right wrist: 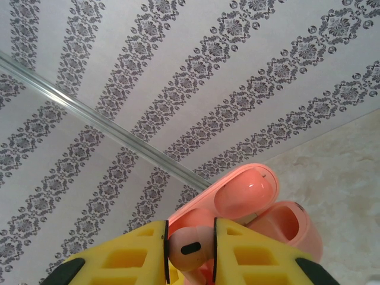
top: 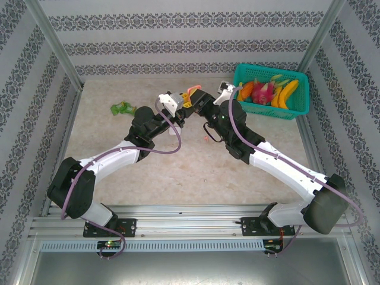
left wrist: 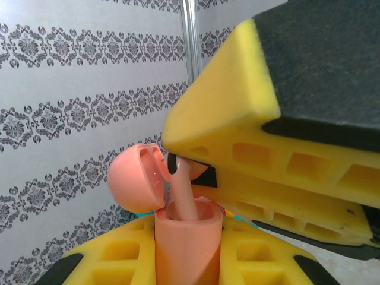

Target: Insert the wireless bluetooth earbuds into the charging case

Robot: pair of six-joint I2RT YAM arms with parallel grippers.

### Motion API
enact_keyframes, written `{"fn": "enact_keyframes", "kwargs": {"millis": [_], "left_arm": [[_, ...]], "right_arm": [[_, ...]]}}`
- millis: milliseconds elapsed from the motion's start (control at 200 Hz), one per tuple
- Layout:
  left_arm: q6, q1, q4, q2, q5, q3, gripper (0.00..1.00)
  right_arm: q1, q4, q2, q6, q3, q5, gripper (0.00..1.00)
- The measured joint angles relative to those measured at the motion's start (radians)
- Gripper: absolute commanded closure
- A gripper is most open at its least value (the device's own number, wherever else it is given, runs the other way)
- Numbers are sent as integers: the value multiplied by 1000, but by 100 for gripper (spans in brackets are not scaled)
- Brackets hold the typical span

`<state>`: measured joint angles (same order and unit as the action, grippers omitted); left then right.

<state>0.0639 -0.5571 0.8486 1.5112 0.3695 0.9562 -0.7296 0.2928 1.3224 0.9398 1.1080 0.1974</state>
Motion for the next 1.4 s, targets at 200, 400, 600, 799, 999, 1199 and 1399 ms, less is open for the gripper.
{"fn": "enact_keyframes", "kwargs": {"millis": [200, 400, 600, 799, 999, 1199, 1399], "left_arm": [[0, 0, -15, 0, 0, 0, 100], [0, 0, -27, 0, 1, 0, 100], [-1, 0, -33, 0, 3, 0, 100], [-11, 0, -33, 0, -1, 0, 100], [-19, 0, -33, 0, -9, -3, 100], [-20, 1, -32, 0, -8, -13, 100], [-27, 1, -24, 0, -8, -21, 100]], "right_arm": [[-5, -13, -11, -3, -18, 12, 79], [-11, -38, -16, -3, -19, 26, 75], [-13, -73, -15, 1, -3, 33, 63], [-13, -111, -5, 8, 28, 30, 60], [-5, -136, 8, 26, 56, 22, 50], [16, -160, 10, 39, 56, 19, 46], [28, -177, 10, 53, 56, 18, 45]]}}
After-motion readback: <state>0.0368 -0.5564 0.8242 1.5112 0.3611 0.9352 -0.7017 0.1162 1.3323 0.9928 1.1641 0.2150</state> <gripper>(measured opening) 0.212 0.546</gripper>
